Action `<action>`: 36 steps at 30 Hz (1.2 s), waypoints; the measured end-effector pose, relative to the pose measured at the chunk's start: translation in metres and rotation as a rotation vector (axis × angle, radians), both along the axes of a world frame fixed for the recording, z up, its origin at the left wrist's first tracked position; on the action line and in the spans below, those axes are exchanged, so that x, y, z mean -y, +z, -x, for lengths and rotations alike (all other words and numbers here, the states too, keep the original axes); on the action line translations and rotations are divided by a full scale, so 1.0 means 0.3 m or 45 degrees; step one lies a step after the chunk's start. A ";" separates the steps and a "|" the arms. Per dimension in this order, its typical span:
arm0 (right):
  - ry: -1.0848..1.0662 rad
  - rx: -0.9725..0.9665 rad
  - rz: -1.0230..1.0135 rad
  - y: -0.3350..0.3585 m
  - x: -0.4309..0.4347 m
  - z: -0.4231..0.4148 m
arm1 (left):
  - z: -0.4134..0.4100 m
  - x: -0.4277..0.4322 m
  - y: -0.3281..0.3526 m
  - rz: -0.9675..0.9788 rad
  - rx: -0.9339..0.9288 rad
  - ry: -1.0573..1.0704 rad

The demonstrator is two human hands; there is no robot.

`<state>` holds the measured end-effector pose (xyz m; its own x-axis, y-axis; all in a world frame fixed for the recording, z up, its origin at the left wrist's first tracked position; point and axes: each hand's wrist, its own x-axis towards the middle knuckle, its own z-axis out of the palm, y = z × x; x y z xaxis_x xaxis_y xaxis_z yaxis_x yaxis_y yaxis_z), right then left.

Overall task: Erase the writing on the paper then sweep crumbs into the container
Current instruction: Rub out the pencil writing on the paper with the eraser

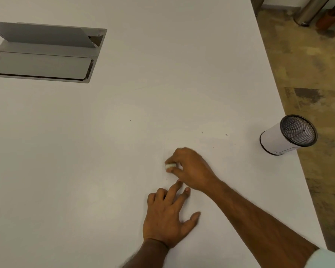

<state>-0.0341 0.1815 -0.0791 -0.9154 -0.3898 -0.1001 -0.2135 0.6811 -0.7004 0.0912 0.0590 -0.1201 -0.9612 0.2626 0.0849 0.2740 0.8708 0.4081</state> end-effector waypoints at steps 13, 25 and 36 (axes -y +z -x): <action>-0.187 0.004 0.049 0.010 -0.007 0.074 | -0.005 0.006 -0.003 -0.001 0.022 -0.005; -0.234 -0.168 -0.138 -0.029 0.034 0.112 | -0.004 0.001 -0.007 0.057 0.001 0.017; -0.237 -0.111 0.012 -0.042 0.024 0.035 | -0.003 0.003 -0.007 0.044 0.006 0.006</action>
